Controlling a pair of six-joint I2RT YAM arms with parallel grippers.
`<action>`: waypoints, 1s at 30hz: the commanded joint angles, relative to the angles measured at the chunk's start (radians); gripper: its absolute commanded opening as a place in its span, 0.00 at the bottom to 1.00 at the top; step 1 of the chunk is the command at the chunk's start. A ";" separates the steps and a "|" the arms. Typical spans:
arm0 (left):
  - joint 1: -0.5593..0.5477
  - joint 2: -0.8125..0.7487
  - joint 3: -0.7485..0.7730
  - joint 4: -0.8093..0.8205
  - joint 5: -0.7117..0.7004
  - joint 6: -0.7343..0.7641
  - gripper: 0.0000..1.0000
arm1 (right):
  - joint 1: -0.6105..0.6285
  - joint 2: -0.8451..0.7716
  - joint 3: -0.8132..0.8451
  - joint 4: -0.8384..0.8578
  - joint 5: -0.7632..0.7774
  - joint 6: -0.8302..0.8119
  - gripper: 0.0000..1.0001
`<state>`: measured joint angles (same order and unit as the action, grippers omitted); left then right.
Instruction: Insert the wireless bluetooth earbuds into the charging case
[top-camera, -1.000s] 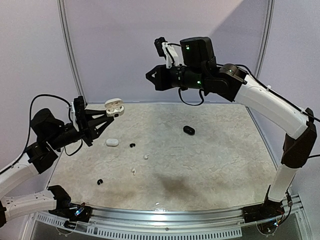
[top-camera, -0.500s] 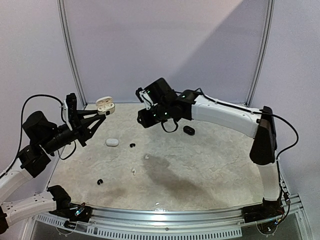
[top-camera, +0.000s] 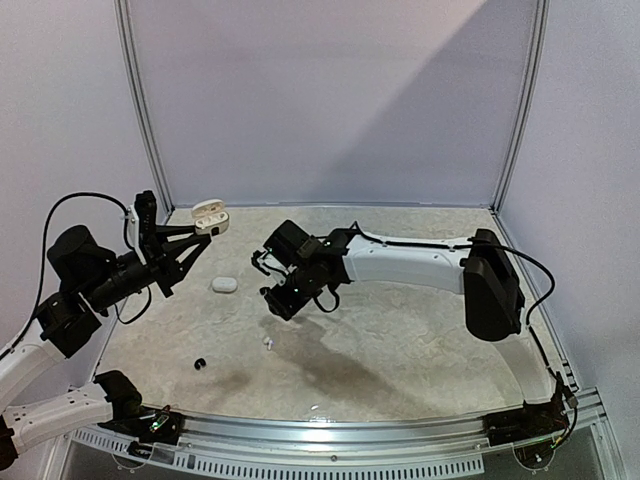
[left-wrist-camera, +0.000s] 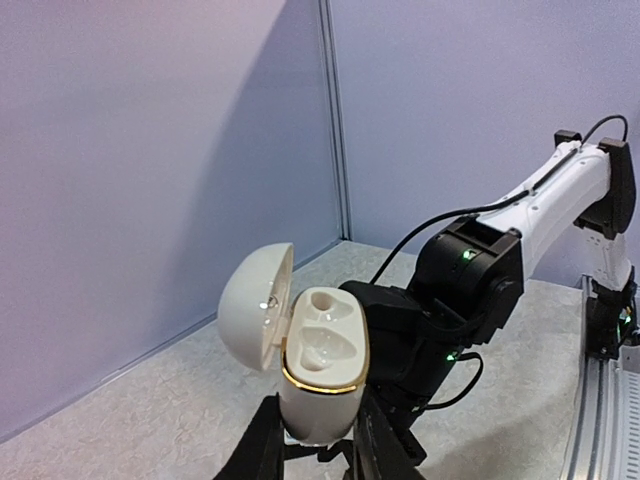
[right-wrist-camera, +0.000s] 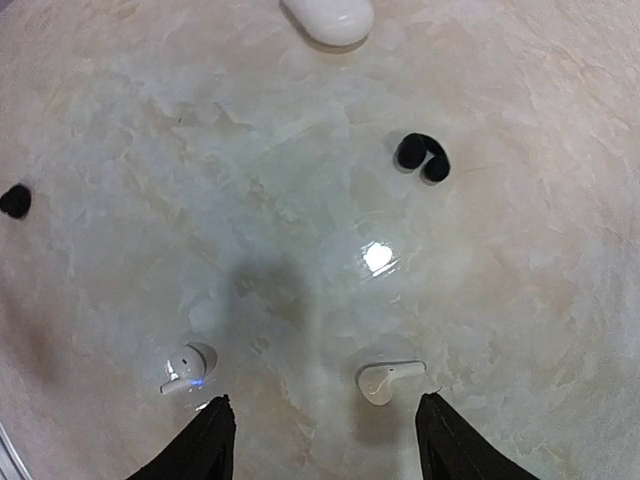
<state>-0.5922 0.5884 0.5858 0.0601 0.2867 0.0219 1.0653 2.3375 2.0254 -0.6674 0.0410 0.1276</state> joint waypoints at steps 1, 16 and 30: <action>0.012 -0.011 -0.015 -0.027 0.002 0.001 0.00 | -0.043 -0.013 0.003 -0.054 -0.202 -0.315 0.65; 0.012 -0.006 -0.012 -0.050 0.020 0.018 0.00 | -0.116 0.191 0.215 -0.191 -0.445 -0.739 0.80; 0.012 -0.005 -0.015 -0.057 0.013 0.028 0.00 | -0.152 0.237 0.153 -0.194 -0.427 -0.658 0.71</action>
<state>-0.5919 0.5827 0.5858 0.0212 0.3023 0.0376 0.9287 2.5740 2.2364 -0.8139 -0.3981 -0.5621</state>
